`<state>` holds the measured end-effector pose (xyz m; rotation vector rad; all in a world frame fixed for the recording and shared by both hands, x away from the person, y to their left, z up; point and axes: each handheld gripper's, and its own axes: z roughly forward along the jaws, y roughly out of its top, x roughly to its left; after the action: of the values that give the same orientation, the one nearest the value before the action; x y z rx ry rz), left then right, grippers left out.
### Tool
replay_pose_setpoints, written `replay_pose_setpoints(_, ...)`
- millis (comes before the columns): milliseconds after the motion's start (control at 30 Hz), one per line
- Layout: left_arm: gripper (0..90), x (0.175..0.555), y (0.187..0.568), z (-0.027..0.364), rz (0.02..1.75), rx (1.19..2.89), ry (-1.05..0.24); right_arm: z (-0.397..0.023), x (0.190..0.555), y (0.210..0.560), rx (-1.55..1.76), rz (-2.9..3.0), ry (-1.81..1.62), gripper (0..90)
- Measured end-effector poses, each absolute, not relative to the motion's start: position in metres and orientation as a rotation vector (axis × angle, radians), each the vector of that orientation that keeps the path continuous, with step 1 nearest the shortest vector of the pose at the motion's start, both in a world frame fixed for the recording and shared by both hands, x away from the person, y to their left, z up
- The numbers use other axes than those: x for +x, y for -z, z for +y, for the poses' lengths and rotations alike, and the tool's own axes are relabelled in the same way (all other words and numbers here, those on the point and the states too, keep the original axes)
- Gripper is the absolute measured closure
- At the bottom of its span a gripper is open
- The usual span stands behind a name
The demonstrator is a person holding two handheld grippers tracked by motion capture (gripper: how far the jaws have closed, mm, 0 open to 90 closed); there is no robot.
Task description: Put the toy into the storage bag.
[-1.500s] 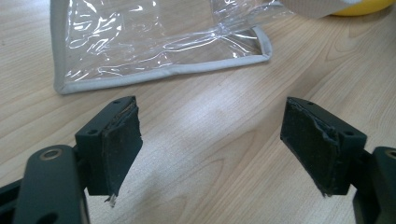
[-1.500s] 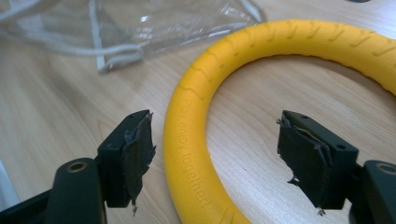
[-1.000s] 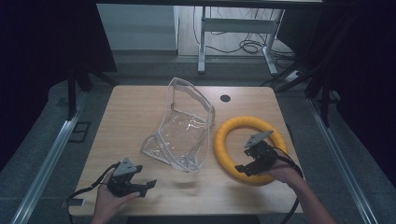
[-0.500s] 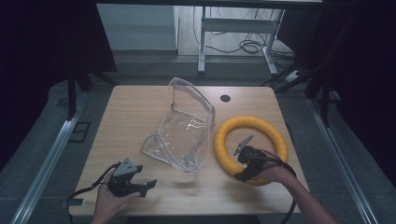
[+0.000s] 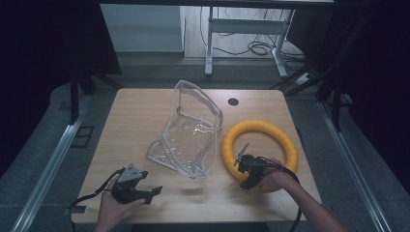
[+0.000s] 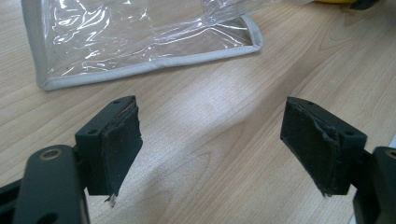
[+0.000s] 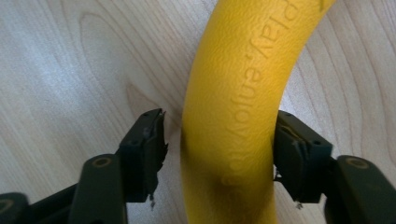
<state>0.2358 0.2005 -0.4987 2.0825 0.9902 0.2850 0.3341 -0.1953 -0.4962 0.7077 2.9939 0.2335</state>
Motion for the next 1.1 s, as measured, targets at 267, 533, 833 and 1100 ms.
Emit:
replay_pose_setpoints(267, 20.1, 0.236, 0.498, 0.201, 0.99, 2.076, -0.288, -0.195, 0.343, 0.499, 0.711, 3.041, -0.198, 49.8)
replay_pose_setpoints(533, 20.2, 0.235, 0.497, 0.202, 0.989, 2.07, -0.305, -0.206, 0.348, 0.49, 0.731, 3.063, -0.336, 50.5)
replay_pose_setpoints(833, 20.2, 0.236, 0.497, 0.202, 0.989, 2.072, -0.304, -0.223, 0.35, 0.465, 0.796, 3.028, -0.563, 50.7)
replay_pose_setpoints(1100, 20.2, 0.236, 0.497, 0.202, 0.99, 2.073, -0.304, -0.234, 0.349, 0.446, 0.846, 2.974, -0.728, 50.7)
